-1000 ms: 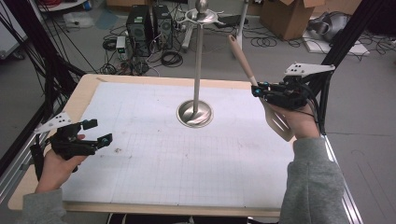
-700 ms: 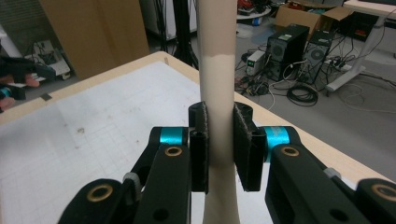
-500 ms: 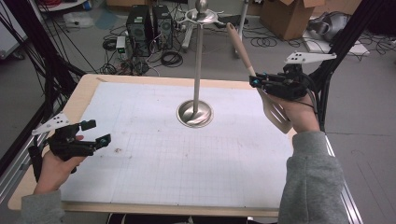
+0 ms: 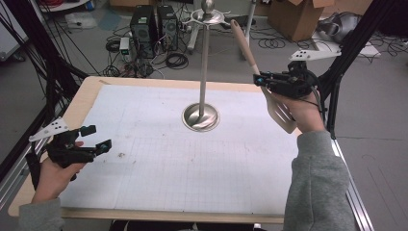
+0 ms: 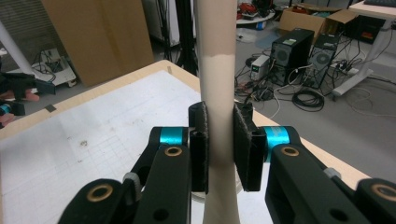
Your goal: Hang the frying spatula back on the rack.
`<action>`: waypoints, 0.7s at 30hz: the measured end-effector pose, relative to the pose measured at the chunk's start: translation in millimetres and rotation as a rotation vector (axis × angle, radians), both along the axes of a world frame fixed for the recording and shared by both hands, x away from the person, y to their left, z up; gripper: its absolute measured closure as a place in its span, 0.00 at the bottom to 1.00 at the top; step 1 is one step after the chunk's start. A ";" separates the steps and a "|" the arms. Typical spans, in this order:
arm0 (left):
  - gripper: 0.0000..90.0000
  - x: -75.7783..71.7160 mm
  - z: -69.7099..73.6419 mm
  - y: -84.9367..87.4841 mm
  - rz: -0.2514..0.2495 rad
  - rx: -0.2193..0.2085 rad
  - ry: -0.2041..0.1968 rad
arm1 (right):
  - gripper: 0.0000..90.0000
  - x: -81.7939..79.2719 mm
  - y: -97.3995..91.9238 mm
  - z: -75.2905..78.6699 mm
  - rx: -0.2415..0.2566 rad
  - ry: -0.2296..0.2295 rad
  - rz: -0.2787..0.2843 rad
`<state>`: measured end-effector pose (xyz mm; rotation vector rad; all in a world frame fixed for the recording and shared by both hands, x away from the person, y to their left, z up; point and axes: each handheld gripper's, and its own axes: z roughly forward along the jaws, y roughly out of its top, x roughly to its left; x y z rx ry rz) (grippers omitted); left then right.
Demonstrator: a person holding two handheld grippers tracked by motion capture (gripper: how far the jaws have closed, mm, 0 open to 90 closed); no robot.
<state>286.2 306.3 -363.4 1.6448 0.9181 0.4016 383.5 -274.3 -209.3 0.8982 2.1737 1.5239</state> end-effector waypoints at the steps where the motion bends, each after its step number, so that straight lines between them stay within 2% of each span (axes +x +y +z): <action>1: 0.05 -0.4 0.6 -0.5 -0.001 -0.002 -0.001 | 0.87 0.5 0.2 -0.3 0.001 0.001 0.002; 4: 0.05 -1.5 3.1 -2.3 -0.008 0.001 -0.012 | 0.87 2.3 0.0 -1.1 0.003 0.004 -0.005; 21: 0.05 -0.8 1.0 -2.2 -0.005 0.000 -0.005 | 0.87 7.8 7.0 -4.7 0.013 0.018 0.011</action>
